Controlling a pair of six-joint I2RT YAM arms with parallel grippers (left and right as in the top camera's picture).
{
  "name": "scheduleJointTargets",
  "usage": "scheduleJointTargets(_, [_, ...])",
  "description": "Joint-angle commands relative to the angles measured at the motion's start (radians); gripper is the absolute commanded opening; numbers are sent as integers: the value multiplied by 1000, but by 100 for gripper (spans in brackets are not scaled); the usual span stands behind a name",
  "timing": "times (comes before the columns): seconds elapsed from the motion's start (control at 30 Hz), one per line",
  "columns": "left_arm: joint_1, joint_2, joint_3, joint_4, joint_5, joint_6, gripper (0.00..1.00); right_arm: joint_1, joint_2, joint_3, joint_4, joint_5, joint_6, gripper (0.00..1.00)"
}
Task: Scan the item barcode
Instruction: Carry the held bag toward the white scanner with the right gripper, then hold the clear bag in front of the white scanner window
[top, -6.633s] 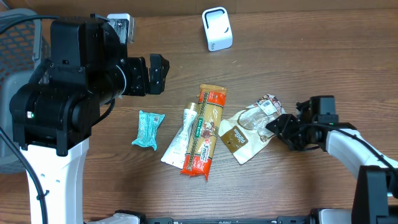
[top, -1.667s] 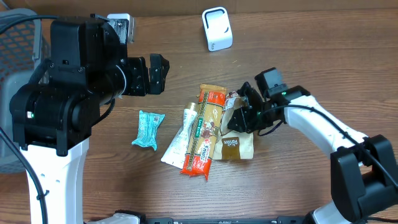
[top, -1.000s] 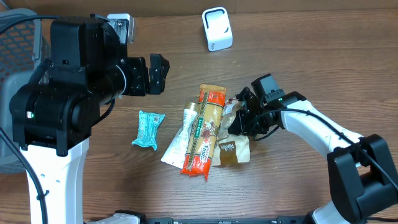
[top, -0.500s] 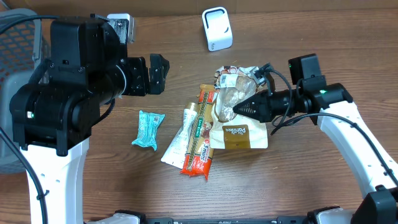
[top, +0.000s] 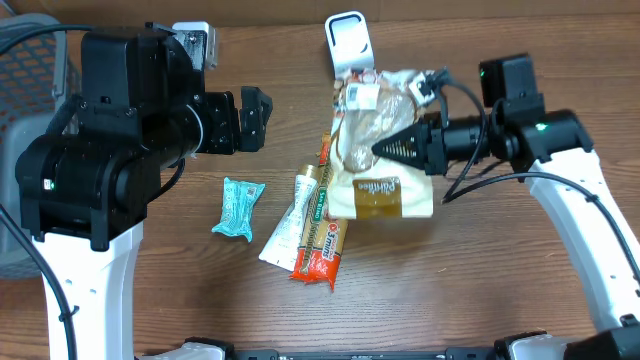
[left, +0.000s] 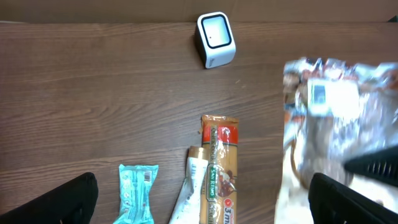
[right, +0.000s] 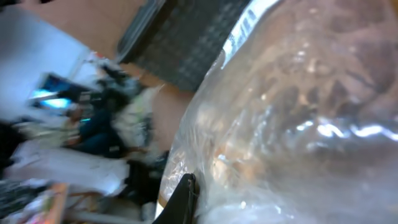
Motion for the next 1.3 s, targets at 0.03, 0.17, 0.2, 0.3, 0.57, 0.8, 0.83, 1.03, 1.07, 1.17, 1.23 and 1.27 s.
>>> scheduleJointTargets(0.03, [-1,3,6,4,6,22,100,42,83,173,-48,461,69,3])
scheduleJointTargets(0.17, [-1,3,6,4,7,22,100,110,286,428,-162,761,69,4])
scheduleJointTargets(0.2, [-1,3,6,3,7,22,99,121,344,497,-185,844,69,3])
scheduleJointTargets(0.3, [-1,3,6,4,7,22,100,142,495,652,-194,1069,73,3])
scheduleJointTargets(0.57, [-1,3,6,4,7,22,99,183,664,694,137,1438,-66,4])
scheduleJointTargets(0.8, [-1,4,6,4,7,22,100,206,750,694,355,1526,-594,3])
scheduleJointTargets(0.83, [-1,4,6,4,6,22,100,211,765,694,395,1558,-635,3])
scheduleJointTargets(1.03, [-1,6,6,4,6,22,100,227,870,694,589,1686,-990,4])
scheduleJointTargets(1.07, [-1,6,6,4,6,22,100,227,881,694,602,1701,-1027,3])
scheduleJointTargets(1.17, [-1,6,6,4,7,22,100,227,911,694,635,1740,-1128,3])
scheduleJointTargets(1.23, [-1,6,6,4,7,22,99,227,925,694,652,1747,-1155,4])
scheduleJointTargets(1.27, [-1,6,6,4,7,22,100,227,927,694,657,1746,-1160,3])
